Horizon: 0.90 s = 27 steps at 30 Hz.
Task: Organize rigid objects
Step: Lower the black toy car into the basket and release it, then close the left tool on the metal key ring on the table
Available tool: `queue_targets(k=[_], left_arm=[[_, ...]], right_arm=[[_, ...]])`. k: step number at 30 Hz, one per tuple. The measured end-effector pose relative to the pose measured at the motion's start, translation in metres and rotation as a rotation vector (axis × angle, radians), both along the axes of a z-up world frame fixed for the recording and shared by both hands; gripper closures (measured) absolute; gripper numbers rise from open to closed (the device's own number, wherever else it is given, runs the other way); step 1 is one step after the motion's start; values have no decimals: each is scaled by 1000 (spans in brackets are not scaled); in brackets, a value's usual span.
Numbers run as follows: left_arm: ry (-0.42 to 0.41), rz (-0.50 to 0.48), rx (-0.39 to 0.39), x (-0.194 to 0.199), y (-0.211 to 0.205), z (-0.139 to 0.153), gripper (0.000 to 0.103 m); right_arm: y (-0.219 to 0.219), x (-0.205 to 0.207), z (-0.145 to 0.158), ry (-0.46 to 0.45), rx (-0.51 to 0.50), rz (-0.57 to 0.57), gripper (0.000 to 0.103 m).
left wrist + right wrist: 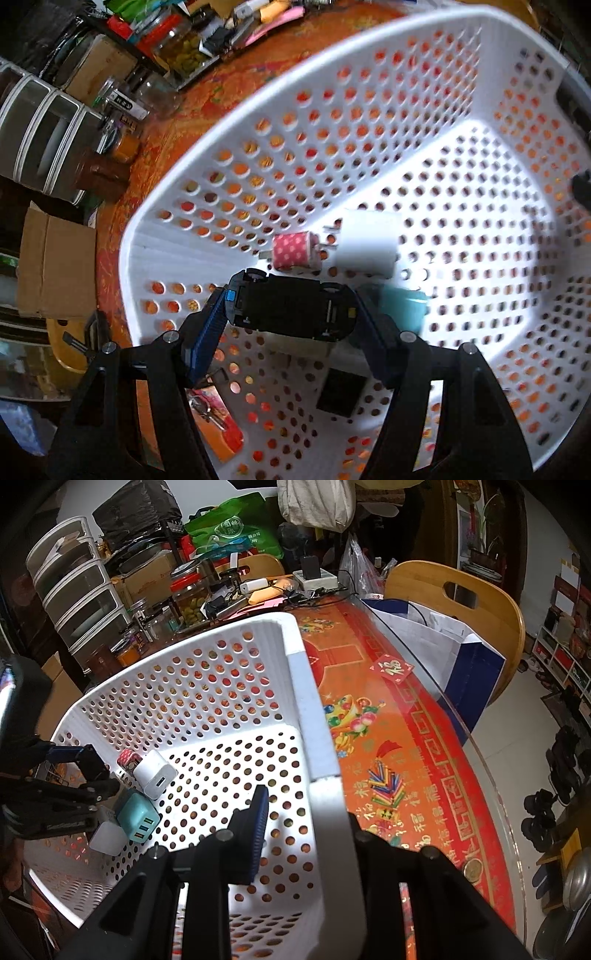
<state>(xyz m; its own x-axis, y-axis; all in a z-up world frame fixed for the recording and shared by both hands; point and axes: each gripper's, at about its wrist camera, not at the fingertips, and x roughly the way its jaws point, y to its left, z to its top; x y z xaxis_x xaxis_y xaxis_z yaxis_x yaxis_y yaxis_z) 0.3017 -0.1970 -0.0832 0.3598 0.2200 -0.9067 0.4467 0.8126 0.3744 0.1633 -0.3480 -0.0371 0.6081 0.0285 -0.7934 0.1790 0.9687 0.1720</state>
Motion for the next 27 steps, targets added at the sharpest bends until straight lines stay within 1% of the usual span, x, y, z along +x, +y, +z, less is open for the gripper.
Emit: queue_targets(k=[2, 3, 7, 8, 9, 10, 11, 12, 14, 17, 18, 19, 21, 22, 24, 25, 27], left_arm=[[8, -2, 5, 3, -2, -4, 38], [5, -4, 22, 4, -3, -6, 38], [48, -19, 47, 9, -5, -14, 38], [51, -29, 58, 8, -6, -15, 38], [42, -49, 66, 5, -8, -14, 34], [23, -68, 53, 2, -8, -11, 28], [-19, -77, 8, -3, -6, -1, 23], [-50, -70, -30, -10, -2, 8, 14], [-113, -52, -126, -23, 14, 33, 14], [-253, -14, -274, -61, 68, 82, 13], [-301, 12, -312, -74, 94, 95, 9], [-341, 47, -338, -86, 119, 104, 3], [-402, 163, -387, -104, 178, 110, 0], [-413, 218, -401, -108, 201, 107, 0], [-403, 362, -413, -112, 249, 85, 0], [-386, 403, -407, -110, 263, 73, 1], [-307, 461, -404, -103, 286, 36, 2]], right_arm=[[0, 0, 0, 0, 0, 0, 76], [0, 0, 0, 0, 0, 0, 76], [1, 0, 0, -1, -1, 0, 76], [1, 0, 0, -1, -2, 0, 76], [1, 0, 0, 0, -1, 0, 76], [1, 0, 0, 0, -1, -1, 76], [1, 0, 0, 0, -1, -2, 76], [1, 0, 0, 0, -1, -3, 76], [1, 0, 0, 1, -3, -3, 76], [2, -1, -1, 0, -3, 0, 76], [2, -1, -1, 0, -5, 1, 76], [2, -1, -1, -1, -6, 0, 76], [2, -2, -1, -4, -9, -6, 76], [2, -2, 0, -7, -10, -7, 76], [2, -2, 0, -10, -12, -7, 76], [2, -2, 0, -11, -14, -6, 76], [3, -1, 0, -11, -19, -5, 76]])
